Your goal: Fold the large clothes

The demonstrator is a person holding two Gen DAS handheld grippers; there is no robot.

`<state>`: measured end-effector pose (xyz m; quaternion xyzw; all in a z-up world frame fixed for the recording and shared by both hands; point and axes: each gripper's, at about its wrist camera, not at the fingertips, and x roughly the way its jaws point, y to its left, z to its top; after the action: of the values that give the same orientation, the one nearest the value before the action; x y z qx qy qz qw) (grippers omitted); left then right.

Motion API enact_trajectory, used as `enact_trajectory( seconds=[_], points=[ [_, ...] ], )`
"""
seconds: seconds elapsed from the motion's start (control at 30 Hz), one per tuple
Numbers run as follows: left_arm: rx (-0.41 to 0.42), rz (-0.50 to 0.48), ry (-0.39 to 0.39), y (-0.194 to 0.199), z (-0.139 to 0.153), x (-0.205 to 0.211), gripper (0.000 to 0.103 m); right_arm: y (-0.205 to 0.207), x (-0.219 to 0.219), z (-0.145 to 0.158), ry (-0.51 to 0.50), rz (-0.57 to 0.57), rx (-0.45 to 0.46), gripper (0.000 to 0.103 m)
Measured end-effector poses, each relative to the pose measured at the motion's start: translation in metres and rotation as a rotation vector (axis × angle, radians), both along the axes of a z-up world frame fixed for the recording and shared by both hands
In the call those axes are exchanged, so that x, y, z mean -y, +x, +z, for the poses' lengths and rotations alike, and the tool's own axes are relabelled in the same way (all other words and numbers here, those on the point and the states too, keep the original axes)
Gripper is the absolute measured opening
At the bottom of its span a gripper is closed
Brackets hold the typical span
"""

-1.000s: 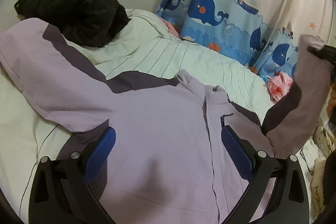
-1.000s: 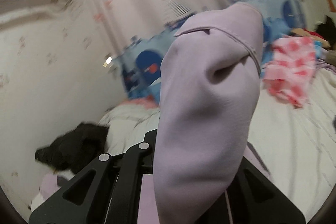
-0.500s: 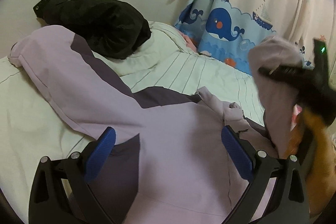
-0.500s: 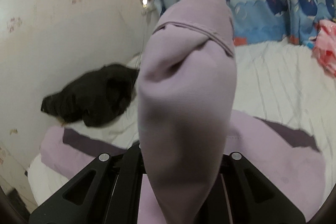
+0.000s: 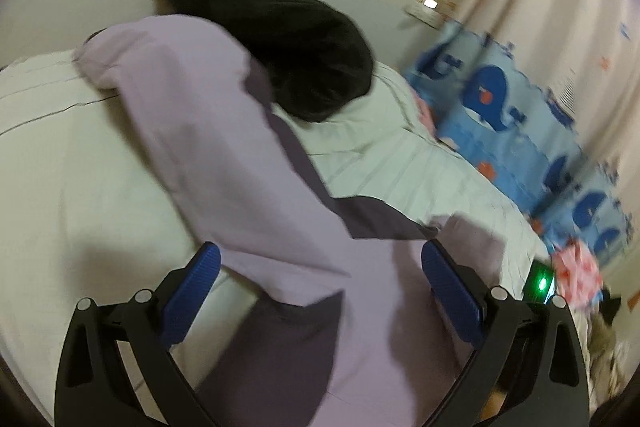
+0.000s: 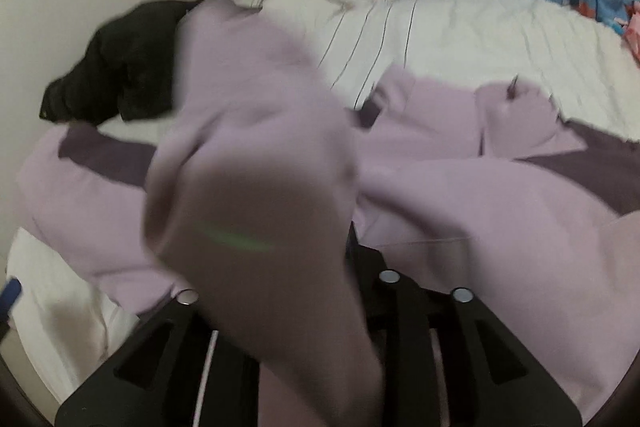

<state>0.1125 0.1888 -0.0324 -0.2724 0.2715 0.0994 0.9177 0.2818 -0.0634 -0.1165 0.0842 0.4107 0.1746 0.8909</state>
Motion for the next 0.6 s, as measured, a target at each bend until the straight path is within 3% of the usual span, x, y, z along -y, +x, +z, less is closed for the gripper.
enact_trajectory(
  seconds=[0.07, 0.17, 0.37, 0.43, 0.5, 0.6],
  points=[
    [-0.008, 0.016, -0.022, 0.000, -0.003, -0.008, 0.096, -0.008, -0.014, -0.007, -0.006, 0.040, 0.007, 0.050],
    [-0.015, 0.019, -0.039, 0.001, -0.005, -0.012, 0.096, -0.016, -0.039, -0.009, -0.031, 0.132, 0.008, 0.071],
    [-0.016, -0.002, -0.023, 0.002, -0.005, -0.007, 0.096, -0.021, -0.056, -0.001, 0.052, 0.333, -0.073, 0.086],
    [-0.012, -0.013, -0.018, 0.002, -0.004, -0.005, 0.096, -0.024, -0.042, 0.019, 0.169, 0.316, -0.062, 0.086],
    [-0.001, -0.041, -0.006, 0.003, -0.003, 0.000, 0.096, -0.032, -0.010, 0.045, 0.249, 0.224, -0.003, 0.086],
    [0.041, -0.152, -0.001, 0.004, 0.000, 0.017, 0.096, -0.057, 0.058, 0.075, 0.243, 0.025, 0.110, 0.086]
  ],
)
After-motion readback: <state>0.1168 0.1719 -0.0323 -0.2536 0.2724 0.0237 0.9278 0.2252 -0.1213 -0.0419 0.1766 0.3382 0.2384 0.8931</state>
